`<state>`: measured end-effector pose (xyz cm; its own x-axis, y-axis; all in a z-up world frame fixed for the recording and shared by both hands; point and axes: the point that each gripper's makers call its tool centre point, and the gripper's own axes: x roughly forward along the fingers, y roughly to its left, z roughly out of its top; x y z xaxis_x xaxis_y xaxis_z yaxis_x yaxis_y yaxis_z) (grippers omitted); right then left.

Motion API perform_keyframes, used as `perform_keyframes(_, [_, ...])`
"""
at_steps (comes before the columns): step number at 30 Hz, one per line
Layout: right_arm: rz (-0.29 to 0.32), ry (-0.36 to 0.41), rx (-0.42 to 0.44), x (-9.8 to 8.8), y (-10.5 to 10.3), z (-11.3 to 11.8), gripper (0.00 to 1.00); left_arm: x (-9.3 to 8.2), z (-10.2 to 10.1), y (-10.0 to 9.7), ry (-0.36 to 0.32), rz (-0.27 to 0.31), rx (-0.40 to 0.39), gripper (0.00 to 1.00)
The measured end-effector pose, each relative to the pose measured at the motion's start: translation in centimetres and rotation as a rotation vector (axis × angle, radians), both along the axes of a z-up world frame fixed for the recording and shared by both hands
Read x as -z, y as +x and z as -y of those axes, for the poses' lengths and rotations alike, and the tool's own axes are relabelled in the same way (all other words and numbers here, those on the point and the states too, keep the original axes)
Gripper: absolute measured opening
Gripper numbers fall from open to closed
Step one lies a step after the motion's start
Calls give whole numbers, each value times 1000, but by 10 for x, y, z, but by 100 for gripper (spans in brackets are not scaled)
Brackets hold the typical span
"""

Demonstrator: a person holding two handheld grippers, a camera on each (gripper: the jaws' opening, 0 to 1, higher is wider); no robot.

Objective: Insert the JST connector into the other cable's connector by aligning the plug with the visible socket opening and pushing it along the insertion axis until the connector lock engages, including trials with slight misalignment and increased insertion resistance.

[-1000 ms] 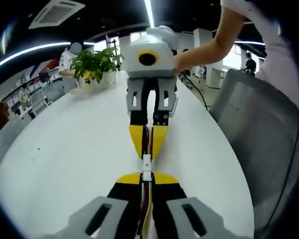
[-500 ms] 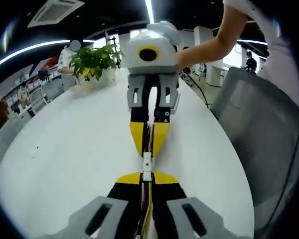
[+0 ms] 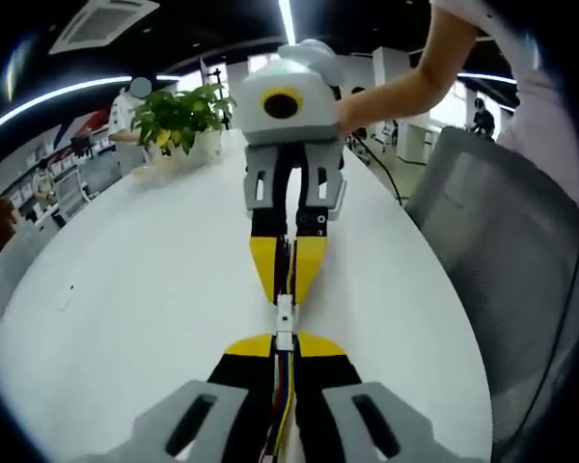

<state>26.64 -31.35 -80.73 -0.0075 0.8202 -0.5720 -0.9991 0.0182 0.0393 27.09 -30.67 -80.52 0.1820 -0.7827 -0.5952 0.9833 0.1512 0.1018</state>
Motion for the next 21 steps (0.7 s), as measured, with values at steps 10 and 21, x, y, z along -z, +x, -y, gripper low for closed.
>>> perform_keyframes(10, [-33,12,10,1,-1,0,4,3,0,-2,29,11,27,0])
perform_keyframes(21, [-51,19,22,1,-1,0,4,2,0,-1,25,-1,16,0])
